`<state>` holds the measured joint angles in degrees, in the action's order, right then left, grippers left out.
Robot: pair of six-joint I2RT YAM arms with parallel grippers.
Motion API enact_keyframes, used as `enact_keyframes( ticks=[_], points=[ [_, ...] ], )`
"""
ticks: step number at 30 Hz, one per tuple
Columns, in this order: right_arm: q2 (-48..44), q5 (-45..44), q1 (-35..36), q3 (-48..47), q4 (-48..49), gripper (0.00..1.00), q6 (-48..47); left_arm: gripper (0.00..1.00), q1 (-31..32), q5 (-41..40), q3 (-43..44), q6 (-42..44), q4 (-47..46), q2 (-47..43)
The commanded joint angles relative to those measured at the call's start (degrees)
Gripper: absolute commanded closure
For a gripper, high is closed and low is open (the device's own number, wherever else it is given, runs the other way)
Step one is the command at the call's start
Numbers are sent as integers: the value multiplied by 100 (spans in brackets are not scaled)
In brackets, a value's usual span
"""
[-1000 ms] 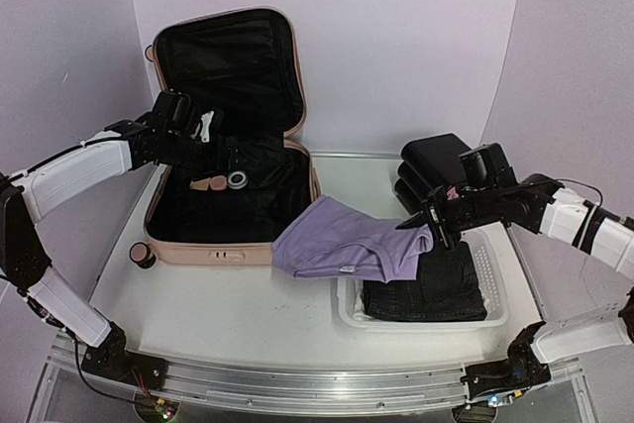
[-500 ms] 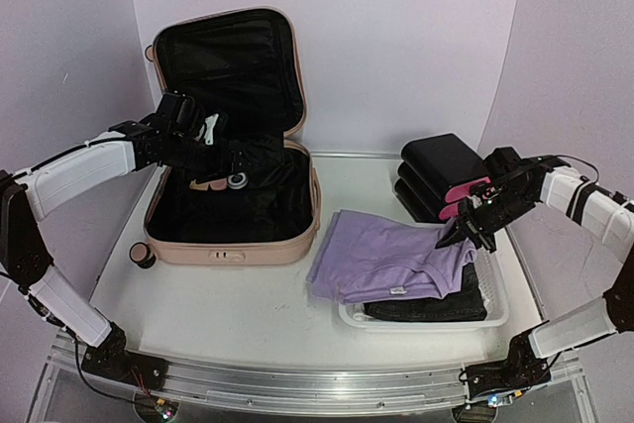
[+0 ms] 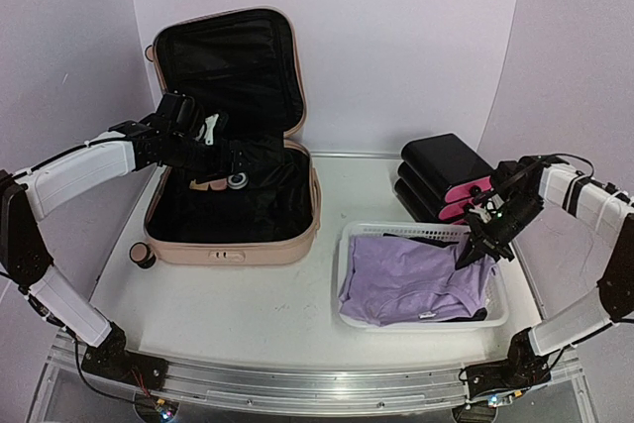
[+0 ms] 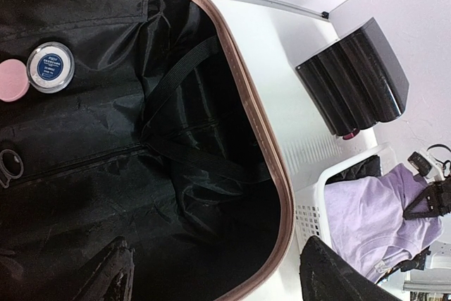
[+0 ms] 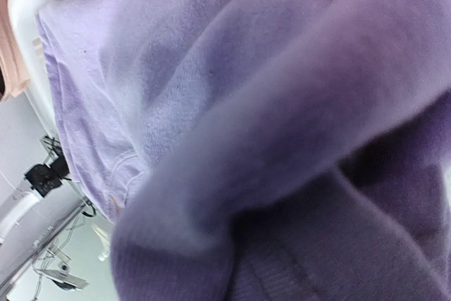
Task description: Open, take out, and arrange the luggage
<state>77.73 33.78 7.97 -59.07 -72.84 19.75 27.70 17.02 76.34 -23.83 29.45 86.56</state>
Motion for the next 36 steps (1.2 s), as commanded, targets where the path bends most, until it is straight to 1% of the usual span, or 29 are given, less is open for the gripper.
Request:
enact_keyframes(
  ticks=[1, 4, 6, 11, 13, 15, 16, 18, 19, 21, 23, 24, 25, 26, 28, 30, 32, 34, 35, 36],
  points=[
    [258, 41, -64, -327, 24, 100, -634, 19, 16, 135, 83, 107, -214, -64],
    [389, -427, -58, -370, 475, 100, -841, 19, 15, 161, 87, 91, -226, -8],
    [300, -797, -60, -274, 816, 100, -927, 19, 16, 162, 76, 83, -221, -7],
    [12, -774, -64, 168, 1689, 100, -888, 19, 14, 184, 19, 79, -226, -68],
    [75, -862, -66, 229, 1748, 100, -991, 19, 20, 192, 26, 98, -221, -55],
    [76, -1286, -61, 246, 1645, 100, -846, 19, 11, 220, 39, 107, -221, -43],
    [55, -1538, -65, 209, 1456, 97, -745, 19, 15, 231, 39, 101, -221, -50],
    [18, -1862, -63, 48, 911, 77, -624, 18, 16, 225, 19, 105, -224, -82],
    [-19, -2107, -59, -22, 668, 68, -542, 18, 16, 217, -1, 107, -221, -97],
    [-114, -2552, -59, -175, 170, 60, -399, 18, 15, 181, -17, 127, -221, -94],
    [-215, -3105, -61, -382, -350, 49, -309, 18, 9, 163, 14, 164, -213, -49],
    [-274, -3316, -59, -484, -547, 46, -305, 18, 13, 167, 28, 173, -200, -25],
    [-333, -3625, -65, -602, -761, 44, -305, 18, 13, 175, 49, 185, -188, -7],
    [-389, -3844, -56, -731, -1001, 44, -316, 18, 10, 185, 75, 194, -166, 19],
    [-494, -3965, -29, -1002, -1247, 44, -369, 18, 18, 196, 135, 195, -129, 59],
    [-573, -3565, 30, -1190, -1319, 44, -404, 18, 16, 211, 176, 180, -116, 85],
    [-615, -2540, 79, -1132, -1140, 44, -378, 18, 20, 258, 208, 154, -114, 118],
    [-636, -1132, 128, -759, -498, 44, -274, 18, 51, 311, 236, 127, -107, 168],
    [-606, -537, 151, -511, -118, 45, -193, 18, 88, 325, 258, 117, -110, 201],
    [-550, -156, 171, -326, 181, 47, -121, 18, 125, 333, 278, 108, -110, 241]
  ],
)
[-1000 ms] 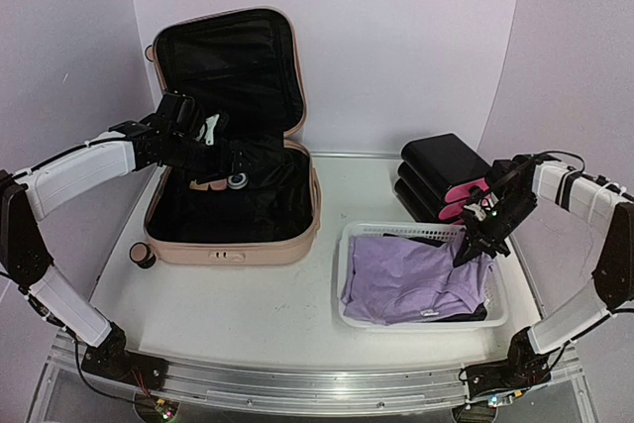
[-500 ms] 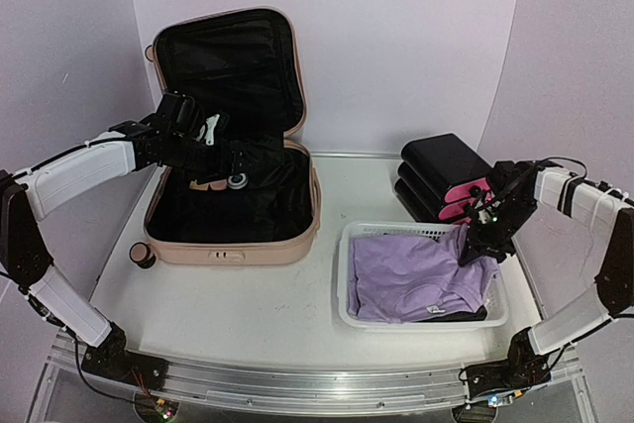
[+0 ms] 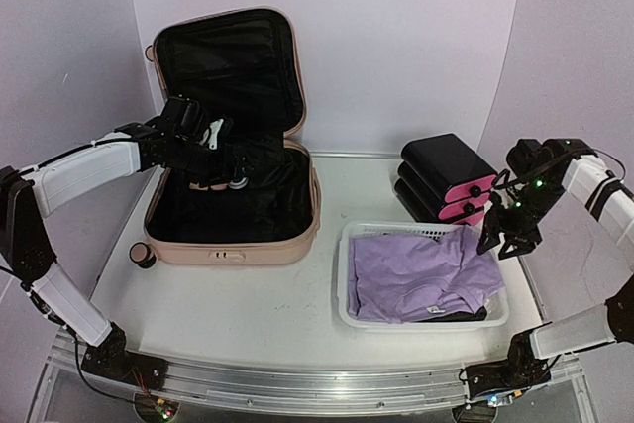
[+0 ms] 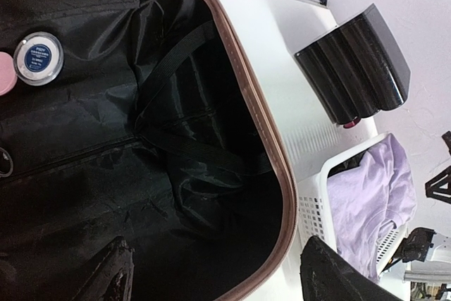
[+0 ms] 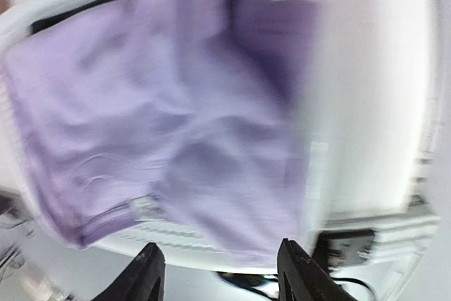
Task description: Open, take out, and arrange the luggage
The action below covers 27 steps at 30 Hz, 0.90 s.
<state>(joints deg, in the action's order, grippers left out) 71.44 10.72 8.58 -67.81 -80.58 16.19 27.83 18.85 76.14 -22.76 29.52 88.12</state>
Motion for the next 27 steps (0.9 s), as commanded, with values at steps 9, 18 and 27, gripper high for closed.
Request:
enact_keyframes(
  ticks=[9, 18, 27],
  points=[
    [506, -849, 113, 1944, 1340, 62, 1220, 18, 360, 154, 250, -118, -117, 89],
    [-401, 230, 200, 1701, 1405, 46, 1392, 17, 372, 167, 310, -22, -121, 284],
    [196, 26, 1856, 570, 982, 37, 1297, 17, 385, 251, 343, -64, -121, 332]
  ],
)
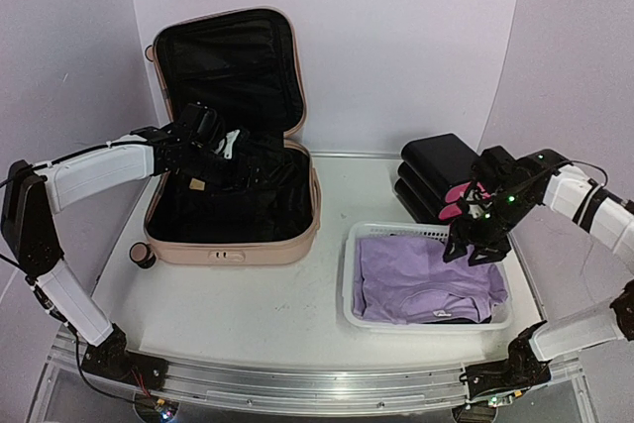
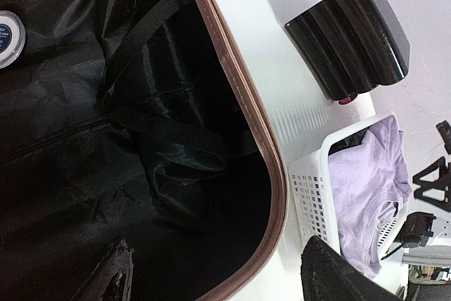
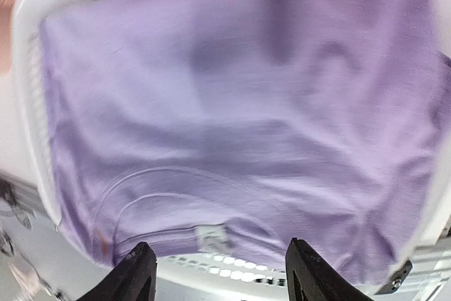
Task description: Open, take out, and arrange the luggage
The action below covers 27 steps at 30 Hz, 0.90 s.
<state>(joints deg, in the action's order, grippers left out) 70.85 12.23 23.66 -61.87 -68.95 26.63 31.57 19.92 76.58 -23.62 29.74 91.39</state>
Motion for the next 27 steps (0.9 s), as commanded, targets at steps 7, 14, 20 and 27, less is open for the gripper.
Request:
enact_keyframes(
  ticks=[7, 14, 20, 27],
  points=[
    [-376, -2572, 278, 1118, -165, 48, 706, 25, 845, 753, 420, 184, -450, 33],
    [-7, -1760, -364, 1863, 289, 65, 798, 50, 2424, 1166, 1161, 68, -986, 1102],
    [-573, -1268, -354, 1670, 349, 58, 624, 71, 3406, 1491, 2289, 315, -892, 2412],
    [-670, -1273, -354, 1578, 339, 54, 532, 80, 3822, 1329, 2530, 836, -319, 2956]
  ],
)
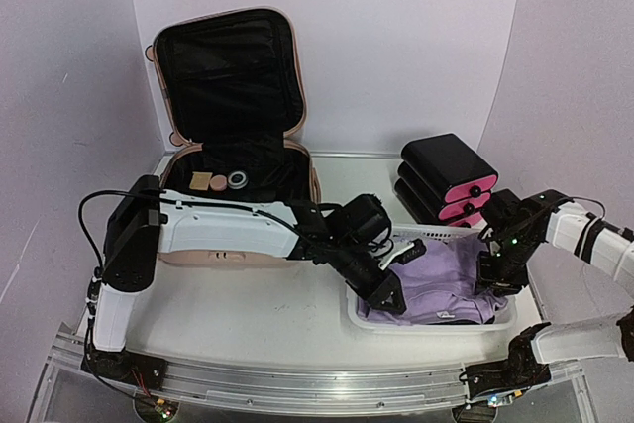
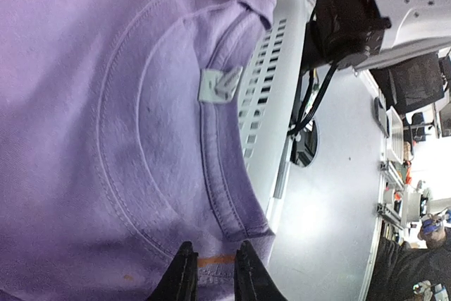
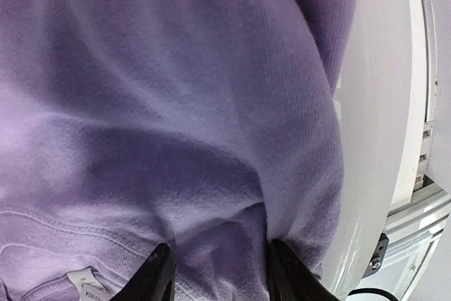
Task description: Open, take out, and arrange the luggage
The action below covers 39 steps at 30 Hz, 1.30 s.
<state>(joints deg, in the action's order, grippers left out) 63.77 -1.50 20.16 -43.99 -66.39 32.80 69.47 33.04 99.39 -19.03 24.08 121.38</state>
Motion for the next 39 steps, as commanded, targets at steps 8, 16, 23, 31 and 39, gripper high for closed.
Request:
enact_keyframes(
  ticks=[8, 16, 23, 31, 39],
  points=[
    [24, -251, -5, 16, 91, 52, 208, 81, 39, -1307, 318, 375, 1294, 478],
    [-364, -1189, -151, 563, -169, 52, 1289, 79, 48, -1811, 81, 448, 1663, 553],
    [-1032, -1975, -460, 876, -531, 52, 1721, 59, 123, -1026, 798, 482, 1637, 470],
    [-1255, -3541, -528, 583, -658, 26, 1798, 24, -22, -926, 969, 588, 1413, -541],
    [-483, -2657, -580, -1116, -586, 16, -466, 20, -731, -885, -373, 239, 845, -1654]
  ],
)
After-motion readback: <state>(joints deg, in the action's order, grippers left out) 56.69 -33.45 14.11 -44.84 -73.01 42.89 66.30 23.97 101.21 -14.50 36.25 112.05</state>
